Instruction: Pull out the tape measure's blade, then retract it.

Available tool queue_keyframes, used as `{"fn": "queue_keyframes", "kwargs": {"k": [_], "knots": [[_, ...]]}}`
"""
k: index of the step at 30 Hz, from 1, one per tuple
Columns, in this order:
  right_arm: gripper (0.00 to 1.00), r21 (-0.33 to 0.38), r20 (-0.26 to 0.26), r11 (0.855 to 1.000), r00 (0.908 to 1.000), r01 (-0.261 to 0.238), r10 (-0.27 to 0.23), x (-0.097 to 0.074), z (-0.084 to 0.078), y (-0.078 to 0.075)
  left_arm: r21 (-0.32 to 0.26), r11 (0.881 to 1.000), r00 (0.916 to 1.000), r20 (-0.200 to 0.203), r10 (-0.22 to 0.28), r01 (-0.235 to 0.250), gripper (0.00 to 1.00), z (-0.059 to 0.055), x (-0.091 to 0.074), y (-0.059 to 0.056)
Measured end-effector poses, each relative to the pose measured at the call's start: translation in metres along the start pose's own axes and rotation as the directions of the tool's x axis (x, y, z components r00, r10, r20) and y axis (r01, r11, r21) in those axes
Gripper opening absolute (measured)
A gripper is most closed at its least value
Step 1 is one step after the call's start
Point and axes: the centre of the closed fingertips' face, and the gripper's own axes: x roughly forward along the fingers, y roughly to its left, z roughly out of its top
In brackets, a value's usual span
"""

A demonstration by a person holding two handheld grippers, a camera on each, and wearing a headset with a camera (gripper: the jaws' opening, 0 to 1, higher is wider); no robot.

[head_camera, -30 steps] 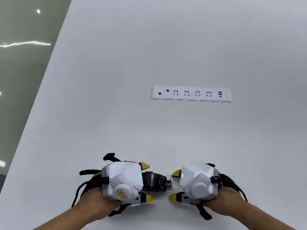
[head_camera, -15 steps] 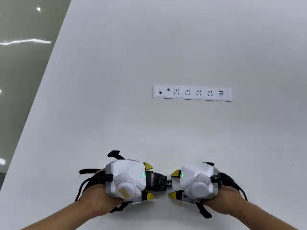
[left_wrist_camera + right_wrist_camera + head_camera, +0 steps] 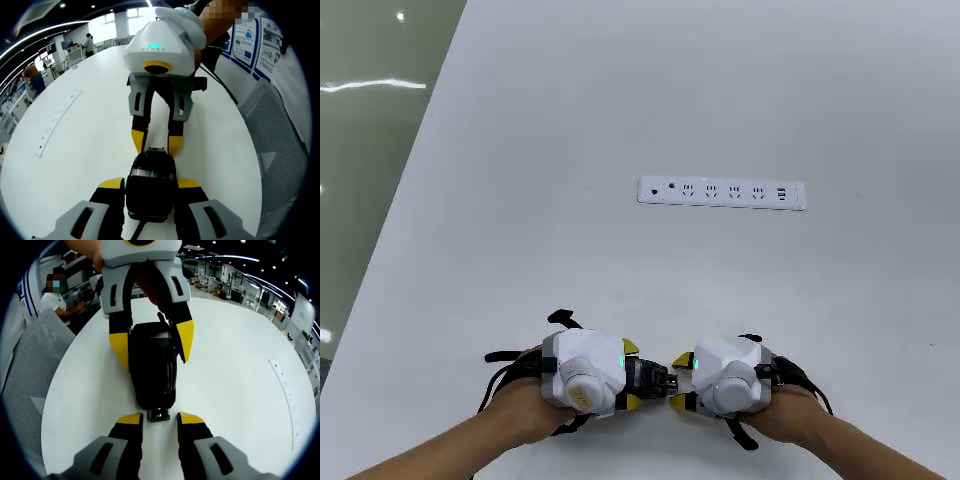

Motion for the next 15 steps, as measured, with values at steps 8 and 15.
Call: {"fn": "queue_keyframes", "kwargs": {"k": [8,15], "knots": [[0.24,-0.013,0.001,1.000,1.0000,-0.008,0.008,0.0002,0.0013,0.0021,0.008,1.000,1.0000,-0.001,-0.006,0.006,0.35,-0.0005,-0.0003,-0.0005],[0.23,-0.016,0.001,1.000,0.9999,-0.014,0.014,0.0004,0.0017,0.0035,0.013,1.000,1.0000,-0.001,-0.007,0.007,0.35,-0.0003,-0.0004,-0.0006]]}}
